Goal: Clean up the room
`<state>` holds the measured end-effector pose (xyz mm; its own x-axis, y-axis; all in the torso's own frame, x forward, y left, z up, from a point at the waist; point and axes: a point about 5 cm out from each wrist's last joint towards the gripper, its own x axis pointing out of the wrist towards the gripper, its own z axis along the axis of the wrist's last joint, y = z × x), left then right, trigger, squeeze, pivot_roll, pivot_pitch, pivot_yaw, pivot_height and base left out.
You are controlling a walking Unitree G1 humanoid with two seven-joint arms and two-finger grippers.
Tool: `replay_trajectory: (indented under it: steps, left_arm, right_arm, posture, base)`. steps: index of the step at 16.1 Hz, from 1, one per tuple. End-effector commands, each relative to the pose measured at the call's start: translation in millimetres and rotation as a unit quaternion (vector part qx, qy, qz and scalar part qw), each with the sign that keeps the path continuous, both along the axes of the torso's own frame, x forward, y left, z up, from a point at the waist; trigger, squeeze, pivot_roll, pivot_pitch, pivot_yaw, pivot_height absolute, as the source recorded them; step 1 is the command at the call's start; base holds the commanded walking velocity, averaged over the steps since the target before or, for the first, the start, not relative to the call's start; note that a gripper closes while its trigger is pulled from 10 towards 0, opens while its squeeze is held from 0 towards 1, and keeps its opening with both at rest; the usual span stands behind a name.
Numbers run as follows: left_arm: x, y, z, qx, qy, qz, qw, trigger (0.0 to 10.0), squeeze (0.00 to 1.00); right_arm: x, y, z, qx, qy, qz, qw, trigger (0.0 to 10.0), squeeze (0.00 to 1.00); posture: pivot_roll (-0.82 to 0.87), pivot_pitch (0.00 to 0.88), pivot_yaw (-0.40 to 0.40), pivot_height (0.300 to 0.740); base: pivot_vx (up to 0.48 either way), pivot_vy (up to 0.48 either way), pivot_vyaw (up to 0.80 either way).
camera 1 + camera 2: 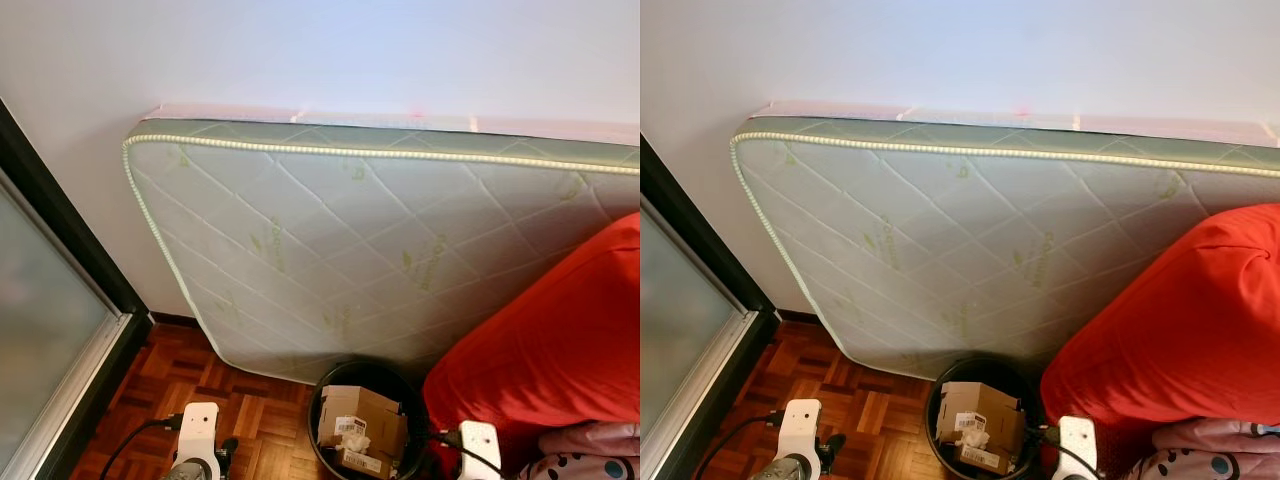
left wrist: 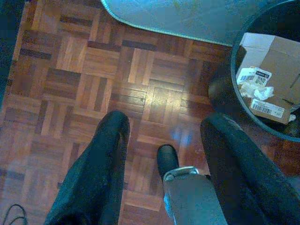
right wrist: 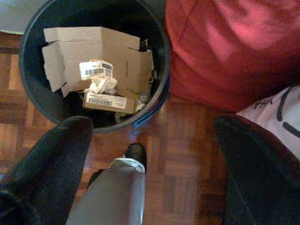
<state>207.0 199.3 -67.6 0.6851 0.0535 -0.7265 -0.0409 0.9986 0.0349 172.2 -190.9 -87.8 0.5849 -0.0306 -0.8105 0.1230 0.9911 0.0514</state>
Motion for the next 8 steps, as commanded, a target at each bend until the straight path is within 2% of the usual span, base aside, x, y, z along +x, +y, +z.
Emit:
replay_trajectory:
  steps: [1, 4, 8]
  left_arm:
    - [-5.1, 3.6, -3, 0.005, 0.012, 0.001, 1.000, 10.0, 0.00]
    - [-9.0, 4.3, -4, 0.007, 0.014, 0.002, 1.000, 10.0, 0.00]
    - [-12.2, 2.4, -6, 0.003, 0.012, 0.010, 1.000, 10.0, 0.00]
  right_arm:
    - [-2.3, -3.8, 0, -0.005, -0.008, 0.004, 1.000, 10.0, 0.00]
    - [13.8, -5.4, 11, -0.010, -0.067, 0.038, 0.997, 10.0, 0.00]
    - [34.2, -21.1, 32, -0.013, -0.171, 0.038, 0.984, 10.0, 0.00]
  posture:
    - [-0.03, 0.000, 0.015, 0.740]
    - [-0.04, 0.000, 0.009, 0.740]
    - [-0.04, 0.000, -0.015, 0.740]
  base:
    - [0.000, 0.000, 0.00]
    - [0.000, 0.000, 0.00]
    - [0.000, 0.000, 0.00]
